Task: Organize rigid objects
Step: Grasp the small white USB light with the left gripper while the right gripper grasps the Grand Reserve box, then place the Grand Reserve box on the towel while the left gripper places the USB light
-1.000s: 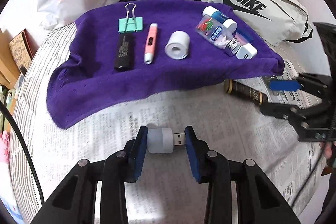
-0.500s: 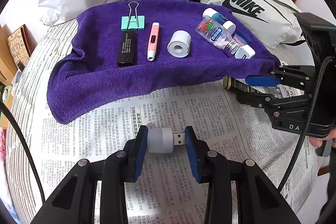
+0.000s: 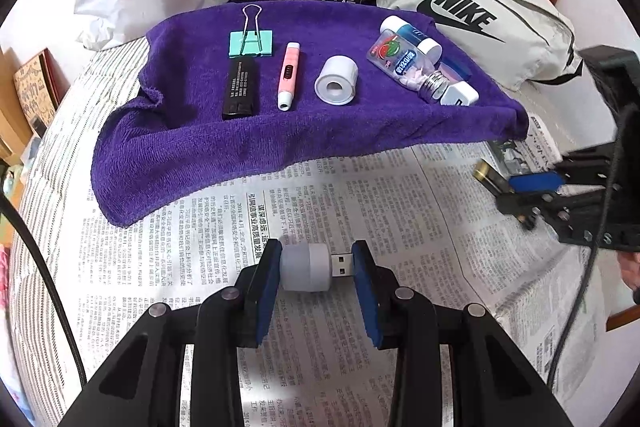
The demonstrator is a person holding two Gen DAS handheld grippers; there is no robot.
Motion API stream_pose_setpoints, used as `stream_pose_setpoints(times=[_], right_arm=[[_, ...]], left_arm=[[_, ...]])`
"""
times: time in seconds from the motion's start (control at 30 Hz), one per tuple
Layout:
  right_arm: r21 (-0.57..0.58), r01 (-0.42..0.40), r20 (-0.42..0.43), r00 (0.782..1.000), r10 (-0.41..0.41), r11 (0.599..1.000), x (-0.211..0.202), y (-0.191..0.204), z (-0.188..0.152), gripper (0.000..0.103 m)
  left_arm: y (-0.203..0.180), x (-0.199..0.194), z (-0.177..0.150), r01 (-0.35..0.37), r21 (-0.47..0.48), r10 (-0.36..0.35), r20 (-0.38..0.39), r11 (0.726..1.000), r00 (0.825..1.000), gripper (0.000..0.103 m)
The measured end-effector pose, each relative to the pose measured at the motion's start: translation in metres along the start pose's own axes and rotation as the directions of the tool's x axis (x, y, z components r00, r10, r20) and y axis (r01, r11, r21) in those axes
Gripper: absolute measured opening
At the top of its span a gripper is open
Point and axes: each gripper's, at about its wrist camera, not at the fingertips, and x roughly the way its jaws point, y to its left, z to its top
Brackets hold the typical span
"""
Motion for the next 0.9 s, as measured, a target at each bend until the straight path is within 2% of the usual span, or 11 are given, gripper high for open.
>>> stream_pose_setpoints(times=[0.17,0.43,0.57,0.77,0.9], right_arm=[[-0.050,0.060,0.010,0.998,-0.060,0.997,0.001,0.013,-0.004,0.025],[-0.109,0.071,-0.009,0.997,-0.072,0.992,0.003,0.028,0.000,0.023],[-0.128,0.059,-0.030,0.998,-0.063,0.990,0.002,0.033,-0.001,0.023],[-0.139,0.065,-0.025,0.997,-0.069,0.988,0.001,0.037,-0.009,0.023],[-0.108,0.011,-0.023,1.000,-0.013,0.994,-0.004,0.028,-0.013,0.023]], left_arm=[[-0.007,0.002,0.003,-0.014,0.024,0.015,-0.009,1.000,1.000,0.034],[-0.011,0.003,0.001,-0.040,0.041,0.040,0.003,0.998,0.999,0.034],[-0.014,0.001,-0.001,-0.019,0.051,0.020,-0.020,0.999,1.000,0.034],[-0.021,0.006,0.000,-0.046,0.074,0.047,-0.020,0.996,0.999,0.034],[-0.019,0.004,0.002,-0.022,0.068,0.025,-0.048,0.997,0.999,0.034]])
